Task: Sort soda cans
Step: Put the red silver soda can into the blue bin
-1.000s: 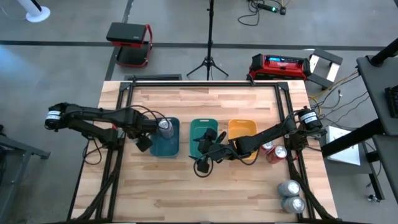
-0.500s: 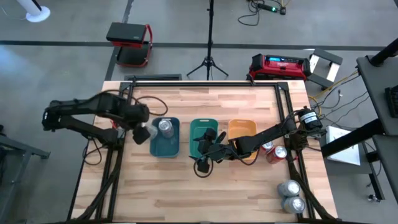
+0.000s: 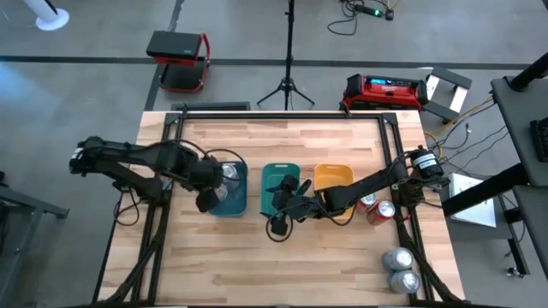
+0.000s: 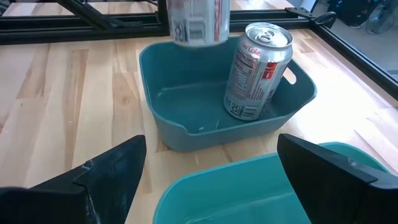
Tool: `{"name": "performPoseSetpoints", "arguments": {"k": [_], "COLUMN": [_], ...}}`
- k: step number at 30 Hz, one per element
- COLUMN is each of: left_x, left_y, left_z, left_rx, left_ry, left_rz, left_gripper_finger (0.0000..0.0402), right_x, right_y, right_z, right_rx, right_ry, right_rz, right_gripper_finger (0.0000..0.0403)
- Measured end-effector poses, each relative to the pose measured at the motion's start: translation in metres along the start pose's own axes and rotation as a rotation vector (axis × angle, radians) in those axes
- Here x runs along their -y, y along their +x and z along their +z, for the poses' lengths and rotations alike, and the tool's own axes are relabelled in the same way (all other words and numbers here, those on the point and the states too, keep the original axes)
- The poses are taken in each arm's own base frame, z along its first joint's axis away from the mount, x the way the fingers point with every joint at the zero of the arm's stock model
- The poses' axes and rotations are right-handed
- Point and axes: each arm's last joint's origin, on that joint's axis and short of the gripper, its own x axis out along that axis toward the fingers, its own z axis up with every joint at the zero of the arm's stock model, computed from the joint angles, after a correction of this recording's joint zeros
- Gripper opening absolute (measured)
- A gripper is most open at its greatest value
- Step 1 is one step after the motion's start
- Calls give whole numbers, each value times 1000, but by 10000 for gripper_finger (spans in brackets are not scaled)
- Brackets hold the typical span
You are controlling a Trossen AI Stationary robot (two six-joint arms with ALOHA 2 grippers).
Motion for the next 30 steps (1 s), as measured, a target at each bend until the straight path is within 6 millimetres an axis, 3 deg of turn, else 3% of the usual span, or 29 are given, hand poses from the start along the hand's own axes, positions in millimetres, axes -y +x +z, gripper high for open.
{"name": "performPoseSetpoints", "arguments": {"k": [15,30], "left_x": [31,46], "left_y": [50,87], "left_z": [24,38], "left_rx": [-141,-200], "left_ry": [-27,-97], "left_rz": [93,176], "left_gripper_finger": [288,288], "right_x": [0,-1], "right_y": [0,0], "right_z": [0,-4], "right_rx": [-1,-48], "right_ry": [-4,-26], "right_rz": [0,78], "right_gripper_finger": [359,359]}}
